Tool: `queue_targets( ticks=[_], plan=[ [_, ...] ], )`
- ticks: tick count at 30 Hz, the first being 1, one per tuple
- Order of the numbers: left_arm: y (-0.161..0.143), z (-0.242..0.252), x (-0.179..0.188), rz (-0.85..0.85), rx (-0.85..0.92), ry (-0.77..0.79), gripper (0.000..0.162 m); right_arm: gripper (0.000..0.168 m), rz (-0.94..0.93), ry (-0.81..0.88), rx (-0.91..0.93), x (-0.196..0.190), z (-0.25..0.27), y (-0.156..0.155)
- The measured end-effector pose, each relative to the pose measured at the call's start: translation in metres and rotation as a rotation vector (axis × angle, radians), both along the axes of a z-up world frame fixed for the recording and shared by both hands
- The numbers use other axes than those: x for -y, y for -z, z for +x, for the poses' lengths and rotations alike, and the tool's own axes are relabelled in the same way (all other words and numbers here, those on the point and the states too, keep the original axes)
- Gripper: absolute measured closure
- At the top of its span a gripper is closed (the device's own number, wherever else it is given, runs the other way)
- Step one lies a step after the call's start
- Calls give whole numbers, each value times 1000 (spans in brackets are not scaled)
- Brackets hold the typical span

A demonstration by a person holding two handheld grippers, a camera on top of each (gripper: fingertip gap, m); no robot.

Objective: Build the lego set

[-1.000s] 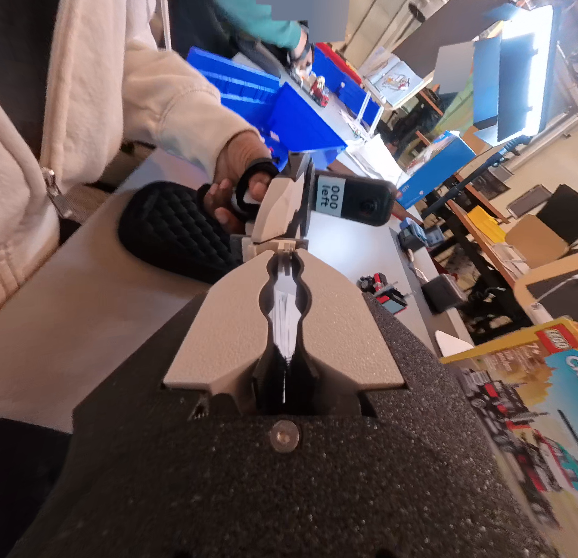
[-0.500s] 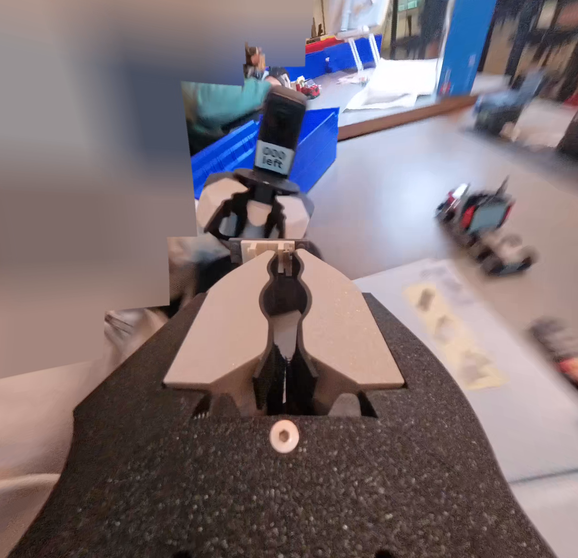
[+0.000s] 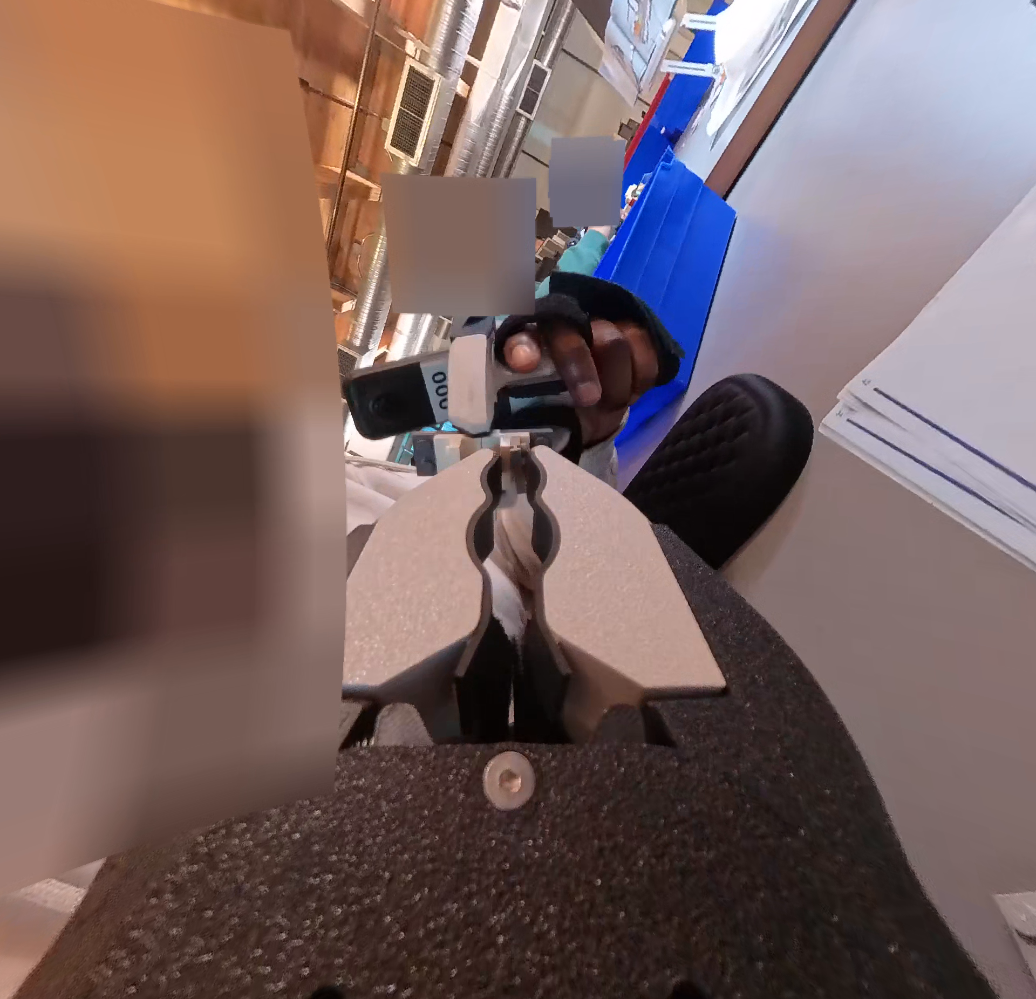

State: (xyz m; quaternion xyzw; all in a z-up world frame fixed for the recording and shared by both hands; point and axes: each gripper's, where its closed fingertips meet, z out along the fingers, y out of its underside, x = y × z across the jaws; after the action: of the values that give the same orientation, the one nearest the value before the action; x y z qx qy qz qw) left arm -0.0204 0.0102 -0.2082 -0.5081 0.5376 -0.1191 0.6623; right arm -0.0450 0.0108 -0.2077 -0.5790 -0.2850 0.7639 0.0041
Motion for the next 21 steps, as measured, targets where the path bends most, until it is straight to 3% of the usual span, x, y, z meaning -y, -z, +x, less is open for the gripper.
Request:
queue_targets(
  ticks=[3,4,5,6,8,11,13,16,18,21],
  plan=[
    [-6,-1,2,-85,99,18,145,160,6,-2,-9,1,-1,-1],
    [-11,-3,1,-125,168,13,145,156,32,-4,-44,1,0,-8],
    [-17,-7,-2,-180,247,7,145,141,69,4,-80,-3,4,-16],
    [-22,-13,-4,-238,338,3,145,132,141,26,-115,-9,10,-25],
    [-33,-24,-6,-340,527,31,145,129,431,113,-99,-27,27,-24],
    [-34,-28,-4,-453,668,96,145,137,934,97,158,-47,58,25],
    [-27,-23,-2,-485,676,123,145,141,1120,-16,359,-52,76,66],
    [-16,-15,0,-547,674,152,145,145,1191,-173,462,-40,85,100],
    [-14,-13,1,-559,668,161,145,146,1235,-188,507,-44,86,113],
    [-15,-15,1,-550,674,170,145,142,1152,-181,577,-47,86,123]
  ],
)
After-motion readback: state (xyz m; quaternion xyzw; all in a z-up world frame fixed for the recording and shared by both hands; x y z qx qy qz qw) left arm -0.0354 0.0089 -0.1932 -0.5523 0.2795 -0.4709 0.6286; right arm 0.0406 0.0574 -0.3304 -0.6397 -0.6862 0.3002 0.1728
